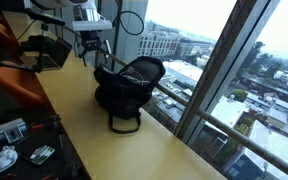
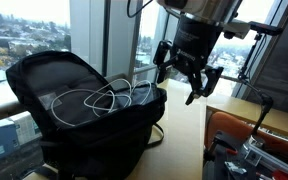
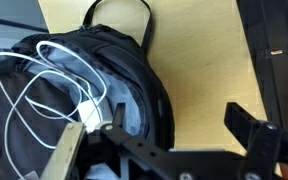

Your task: Put the white charger in the black bag and then lay the bag on the table

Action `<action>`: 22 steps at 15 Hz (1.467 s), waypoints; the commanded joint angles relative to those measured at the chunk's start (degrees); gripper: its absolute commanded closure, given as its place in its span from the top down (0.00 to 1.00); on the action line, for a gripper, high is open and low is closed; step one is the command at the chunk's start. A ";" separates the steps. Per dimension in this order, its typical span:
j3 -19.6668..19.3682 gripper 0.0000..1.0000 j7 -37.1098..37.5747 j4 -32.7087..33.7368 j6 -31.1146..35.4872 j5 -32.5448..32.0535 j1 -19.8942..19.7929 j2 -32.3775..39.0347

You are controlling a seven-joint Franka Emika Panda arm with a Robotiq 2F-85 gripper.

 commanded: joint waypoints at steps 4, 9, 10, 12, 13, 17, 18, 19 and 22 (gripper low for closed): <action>-0.15 1.00 -1.94 -1.37 1.53 2.59 -0.76 0.72; -0.26 1.00 -2.95 -1.70 2.36 3.24 -1.22 0.66; -0.32 1.00 -3.14 -1.72 2.64 3.13 -1.29 0.77; -0.42 1.00 -3.51 -1.42 3.19 2.70 -1.41 1.14; -0.46 1.00 -3.70 -1.25 3.42 2.61 -1.45 1.28; -0.53 1.00 -4.24 -0.78 4.59 2.42 -1.53 2.32; -0.51 1.00 -4.37 -0.74 4.79 2.42 -1.54 2.56; -0.51 1.00 -4.39 -0.69 5.02 2.34 -1.57 2.87; -0.58 0.73 -4.64 -0.58 5.51 2.41 -1.78 3.52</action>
